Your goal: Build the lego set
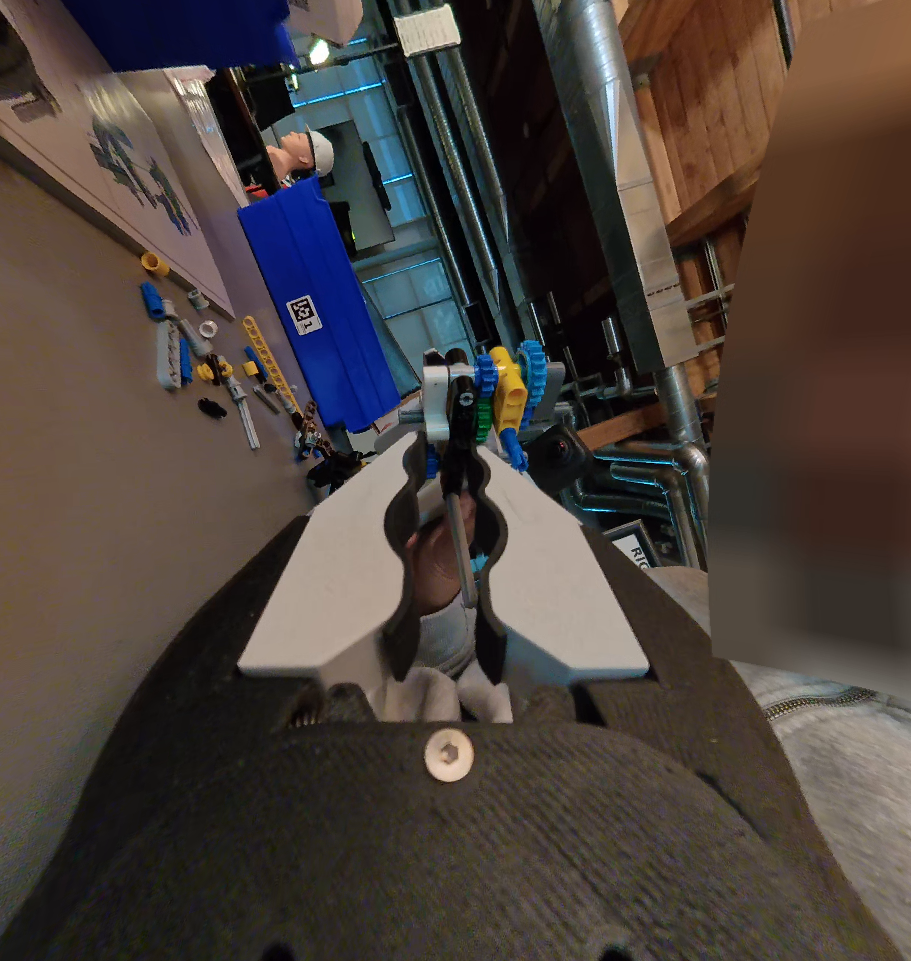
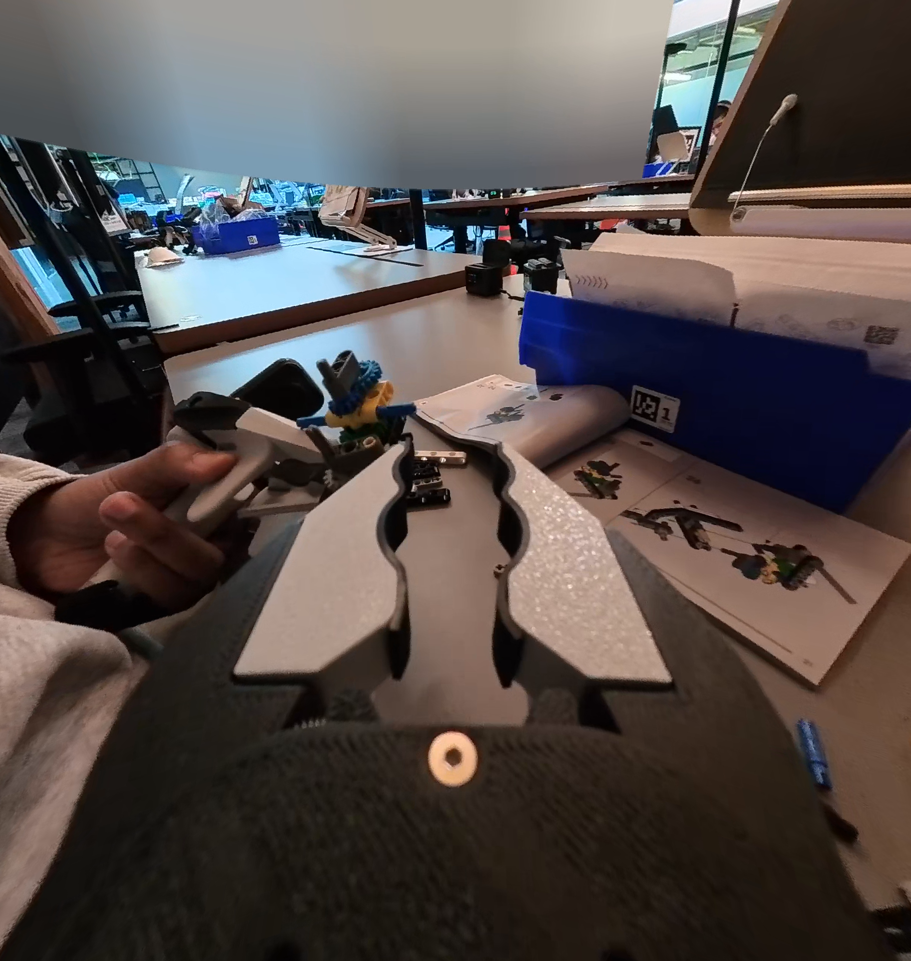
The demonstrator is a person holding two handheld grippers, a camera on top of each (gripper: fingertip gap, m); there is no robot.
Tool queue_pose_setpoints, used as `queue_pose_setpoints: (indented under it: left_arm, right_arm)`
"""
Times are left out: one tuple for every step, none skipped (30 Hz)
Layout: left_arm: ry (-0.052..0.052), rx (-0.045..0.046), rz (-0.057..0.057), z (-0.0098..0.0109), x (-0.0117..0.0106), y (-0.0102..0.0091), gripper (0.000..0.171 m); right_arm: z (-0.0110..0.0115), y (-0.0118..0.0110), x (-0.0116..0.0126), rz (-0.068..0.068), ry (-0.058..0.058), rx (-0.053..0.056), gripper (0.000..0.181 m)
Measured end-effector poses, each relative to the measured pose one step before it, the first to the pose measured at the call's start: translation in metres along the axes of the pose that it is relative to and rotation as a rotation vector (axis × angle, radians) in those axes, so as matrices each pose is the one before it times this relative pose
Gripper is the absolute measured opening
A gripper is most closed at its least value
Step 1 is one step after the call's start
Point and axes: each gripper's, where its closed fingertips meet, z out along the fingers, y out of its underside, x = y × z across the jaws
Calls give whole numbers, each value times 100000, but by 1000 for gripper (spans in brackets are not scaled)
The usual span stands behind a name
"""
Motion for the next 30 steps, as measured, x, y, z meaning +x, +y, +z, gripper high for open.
queue_pose_setpoints:
  left_arm:
    - [-16, -722, 35, 52, -4, 106, 12]
    - [284, -1666, 270, 95, 58, 261, 12]
    - [-331, -2095, 203, 138, -36, 359, 12]
    - [-424, -880, 20, 101, -49, 231, 12]
    - [-139, 452, -668, 20, -38, 42, 12]
    - [518, 705, -1629, -33, 4, -67, 12]
    - [1017, 1040, -2004, -64, 60, -168, 12]
    - [1559, 1464, -1869, -86, 160, -257, 12]
    - [1865, 1547, -1829, -84, 229, -258, 12]
    - [1288, 1119, -1983, -45, 133, -173, 12]
    - [767, 715, -1879, -20, 33, -64, 12]
    - [787, 556, -1615, -8, 32, -25, 12]
    - [1090, 934, -1454, -23, 99, -82, 12]
    - [1089, 1234, -1366, -36, 103, -151, 12]
    - [1035, 1226, -1089, -66, 107, -202, 12]
    - [606, 1323, -652, -84, 60, -252, 12]
    - [486, 1321, -230, -102, 77, -262, 12]
    - [181, 807, 180, -72, 44, -202, 12]
    - [-165, 324, 513, -44, 12, -118, 12]
    - [-156, 54, 628, -16, 18, -47, 12]
    - [-109, -365, 614, 6, 15, 47, 12]
    - [-195, -658, 506, 33, -9, 124, 12]
    - [-199, -680, 469, 34, -17, 135, 12]
    - [-87, -734, 481, 36, -4, 150, 12]
    - [-262, -900, 622, 43, -15, 164, 12]
    - [-209, -882, 694, 47, 8, 151, 12]
    - [-246, -1239, 632, 65, -1, 190, 12]
    - [-714, -1885, 625, 98, -77, 277, 12]
    - [-1030, -1827, 1037, 104, -85, 262, 12]
    - [-366, -604, 1234, 45, 33, 82, 12]
  right_arm:
    - [53, -15, 36, 276, 102, 65, 29]
    - [116, 5, 11, 627, 186, -26, 29]
    - [145, 20, -72, 670, -37, -192, 28]
    - [140, 42, -136, 335, -166, -228, 28]
    - [82, 20, -89, -134, 212, -82, 27]
    - [26, -3, -22, -408, 463, 100, 27]
    - [-48, -67, 36, -204, 440, 317, 26]
    - [-104, -137, 90, 516, 261, 760, 26]
    - [-135, -209, 158, 1532, 80, 1159, 26]
    - [-156, -218, 225, 2313, 62, 1362, 26]
    - [-166, -181, 277, 2597, 83, 1295, 26]
    - [-135, -109, 250, 2300, -94, 777, 26]
    - [-77, 31, 196, 1616, -242, -44, 26]
    - [-61, 100, 107, 843, -425, -620, 26]
    - [-53, 46, -74, 79, -1038, -378, 24]
    - [-94, -114, -264, -667, -1772, 416, 23]
    - [-85, -213, -505, -1550, -2864, 906, 21]
    - [-49, -186, -709, -2361, -3686, 614, 18]
    - [49, -98, -709, -2726, -3332, -108, 17]
    - [111, 9, -557, -2631, -2190, -587, 17]
    - [142, 90, -375, -2095, -1047, -870, 18]
    - [158, 160, -262, -1206, -632, -1013, 19]
    - [154, 211, -172, -247, -612, -1148, 19]
    - [119, 228, -75, 439, -456, -1147, 19]
    - [75, 164, -36, 660, -513, -805, 18]
    - [21, 100, 7, 632, -442, -442, 15]
    - [-14, 70, 27, 499, -290, -358, 11]
    - [-26, 66, 31, 249, -239, -388, 6]
    - [-29, 46, -19, -64, -390, -275, 1]
    - [-40, -19, -89, -172, -724, 147, 0]
